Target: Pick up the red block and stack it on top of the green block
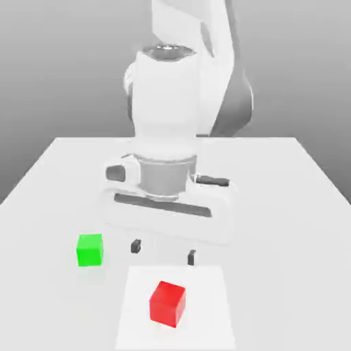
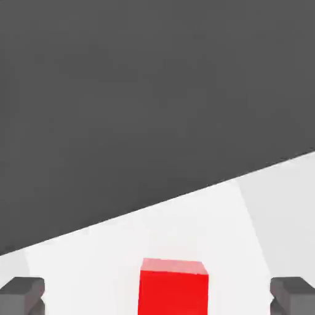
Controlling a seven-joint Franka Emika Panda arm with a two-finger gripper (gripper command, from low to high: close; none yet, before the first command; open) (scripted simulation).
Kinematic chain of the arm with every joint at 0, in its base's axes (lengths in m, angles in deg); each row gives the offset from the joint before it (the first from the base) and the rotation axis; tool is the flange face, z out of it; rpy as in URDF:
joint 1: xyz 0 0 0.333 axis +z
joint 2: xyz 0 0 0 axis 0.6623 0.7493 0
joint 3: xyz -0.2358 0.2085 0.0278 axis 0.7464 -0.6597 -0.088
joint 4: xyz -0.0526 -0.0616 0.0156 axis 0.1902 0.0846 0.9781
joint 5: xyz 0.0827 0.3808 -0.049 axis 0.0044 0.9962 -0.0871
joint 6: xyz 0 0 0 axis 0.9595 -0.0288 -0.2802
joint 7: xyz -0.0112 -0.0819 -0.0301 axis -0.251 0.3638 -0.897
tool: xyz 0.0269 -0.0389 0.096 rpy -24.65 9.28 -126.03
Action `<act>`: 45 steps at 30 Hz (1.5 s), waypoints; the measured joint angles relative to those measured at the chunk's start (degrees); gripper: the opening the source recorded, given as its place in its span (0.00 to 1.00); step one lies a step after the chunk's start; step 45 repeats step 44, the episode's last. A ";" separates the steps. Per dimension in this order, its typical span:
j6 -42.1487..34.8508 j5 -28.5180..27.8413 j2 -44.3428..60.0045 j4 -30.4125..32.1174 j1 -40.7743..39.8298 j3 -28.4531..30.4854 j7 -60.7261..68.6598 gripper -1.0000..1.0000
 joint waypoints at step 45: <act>13.12 1.63 -3.68 18.94 -18.90 15.12 -5.53 1.00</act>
